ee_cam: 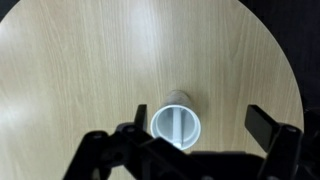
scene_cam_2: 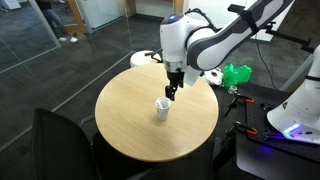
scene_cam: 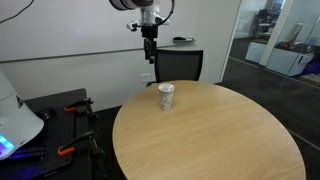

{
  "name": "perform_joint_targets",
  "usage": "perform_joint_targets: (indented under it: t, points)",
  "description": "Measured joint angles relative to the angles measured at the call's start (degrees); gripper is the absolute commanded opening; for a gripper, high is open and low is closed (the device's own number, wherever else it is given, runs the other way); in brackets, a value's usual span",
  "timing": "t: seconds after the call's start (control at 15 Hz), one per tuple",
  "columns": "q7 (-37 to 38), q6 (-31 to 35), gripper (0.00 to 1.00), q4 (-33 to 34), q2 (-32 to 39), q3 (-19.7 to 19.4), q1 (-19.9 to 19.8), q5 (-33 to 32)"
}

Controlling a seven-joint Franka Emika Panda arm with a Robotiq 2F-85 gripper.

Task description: Pick the marker from the cup and put it on the table

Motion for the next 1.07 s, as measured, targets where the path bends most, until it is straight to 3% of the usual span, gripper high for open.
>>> perform_joint_targets:
  t: [1.07]
  points:
    - [-0.1,2.9,1.0,10.6,13.2,-3.4,0.9,3.5]
